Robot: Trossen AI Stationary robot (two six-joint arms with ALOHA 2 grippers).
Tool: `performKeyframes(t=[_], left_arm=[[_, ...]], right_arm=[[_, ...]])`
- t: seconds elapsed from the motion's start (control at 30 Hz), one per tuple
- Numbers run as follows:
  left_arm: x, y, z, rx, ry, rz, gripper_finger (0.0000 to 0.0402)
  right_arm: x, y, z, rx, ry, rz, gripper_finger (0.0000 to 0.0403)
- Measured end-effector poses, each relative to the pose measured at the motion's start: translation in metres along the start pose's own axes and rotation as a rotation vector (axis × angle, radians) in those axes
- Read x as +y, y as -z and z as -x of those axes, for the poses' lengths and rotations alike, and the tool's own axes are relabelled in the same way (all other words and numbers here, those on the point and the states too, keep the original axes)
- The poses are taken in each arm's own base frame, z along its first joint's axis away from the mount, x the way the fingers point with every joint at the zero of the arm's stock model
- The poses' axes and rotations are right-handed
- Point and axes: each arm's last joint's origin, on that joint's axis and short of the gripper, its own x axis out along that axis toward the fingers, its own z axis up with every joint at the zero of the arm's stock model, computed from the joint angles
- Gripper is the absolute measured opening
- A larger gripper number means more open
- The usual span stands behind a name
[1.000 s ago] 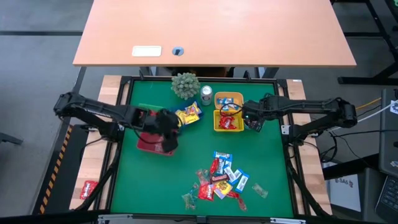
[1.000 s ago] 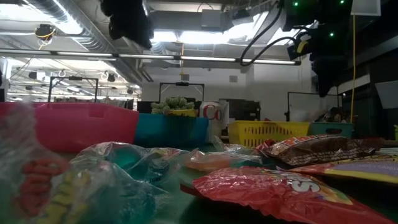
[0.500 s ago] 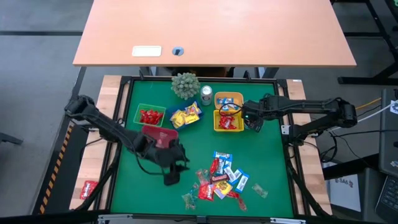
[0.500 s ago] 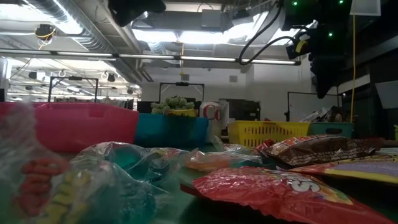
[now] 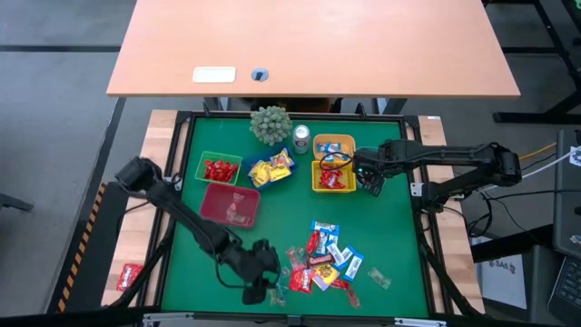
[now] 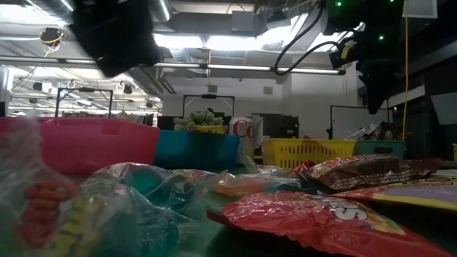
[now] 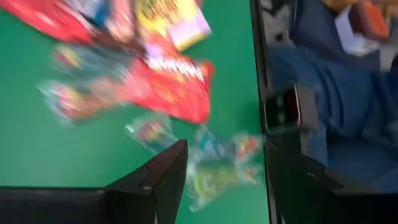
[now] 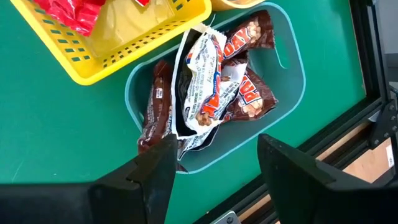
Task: Sort candy
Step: Put the transparent green candy pack into the red bin
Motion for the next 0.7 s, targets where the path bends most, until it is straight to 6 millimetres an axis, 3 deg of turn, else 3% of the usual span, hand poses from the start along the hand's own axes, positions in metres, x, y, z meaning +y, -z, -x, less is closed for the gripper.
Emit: performKeyframes(t=[0.33, 0.7], left_arm=[[-0.018, 0.043, -0.021, 0.06, -0.025, -0.192, 0.0203], [-0.01, 0.062, -0.048, 0.048, -0.107, -0.235, 0.0203]], right_arm=[[0.0, -0.001, 0.0, -0.01, -0.005, -0.004, 0.0221], [0.002, -0.005, 0.0, -0.042, -0.037, -0.017, 0.0221]])
